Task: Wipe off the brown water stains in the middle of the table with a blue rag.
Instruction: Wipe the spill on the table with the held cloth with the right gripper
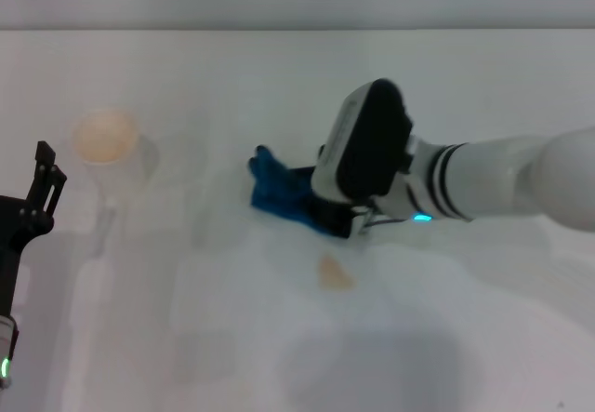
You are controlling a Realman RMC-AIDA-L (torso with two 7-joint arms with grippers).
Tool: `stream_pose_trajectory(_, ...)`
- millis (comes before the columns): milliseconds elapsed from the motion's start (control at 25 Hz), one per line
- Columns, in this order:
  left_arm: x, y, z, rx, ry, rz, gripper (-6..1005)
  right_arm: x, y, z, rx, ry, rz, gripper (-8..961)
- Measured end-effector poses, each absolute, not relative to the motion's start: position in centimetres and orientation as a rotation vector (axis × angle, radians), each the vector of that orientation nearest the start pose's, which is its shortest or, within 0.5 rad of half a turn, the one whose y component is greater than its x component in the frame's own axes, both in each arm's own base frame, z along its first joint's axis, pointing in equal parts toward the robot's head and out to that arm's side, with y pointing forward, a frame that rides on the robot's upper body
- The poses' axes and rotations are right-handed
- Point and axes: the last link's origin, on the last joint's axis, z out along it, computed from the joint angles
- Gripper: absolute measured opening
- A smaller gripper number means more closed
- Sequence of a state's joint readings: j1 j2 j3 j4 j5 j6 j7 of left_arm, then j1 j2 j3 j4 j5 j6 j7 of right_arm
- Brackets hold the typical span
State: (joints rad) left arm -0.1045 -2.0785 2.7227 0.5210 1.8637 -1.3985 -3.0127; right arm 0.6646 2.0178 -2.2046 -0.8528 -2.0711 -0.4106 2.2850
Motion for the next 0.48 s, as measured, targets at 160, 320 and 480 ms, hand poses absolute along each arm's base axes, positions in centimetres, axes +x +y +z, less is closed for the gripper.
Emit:
stream_pose_trajectory(160, -32.2, 22.1, -4.6, -1.421, -0.617, -0.749, 861, 20.7, 36.7, -12.7, -2.604, 0.313, -0.196, 136)
stream_pose_trajectory(320, -32.2, 22.1, -4.6, -1.421, -0.616, -0.748, 861, 21.1, 35.9, -12.3, -2.635, 0.298, -0.208, 133)
stream_pose_trajectory(480, -32.2, 22.1, -4.5, -1.42, -0.615, -0.747, 862, 20.8, 33.7, -12.6, -2.711, 0.26, -0.192, 129)
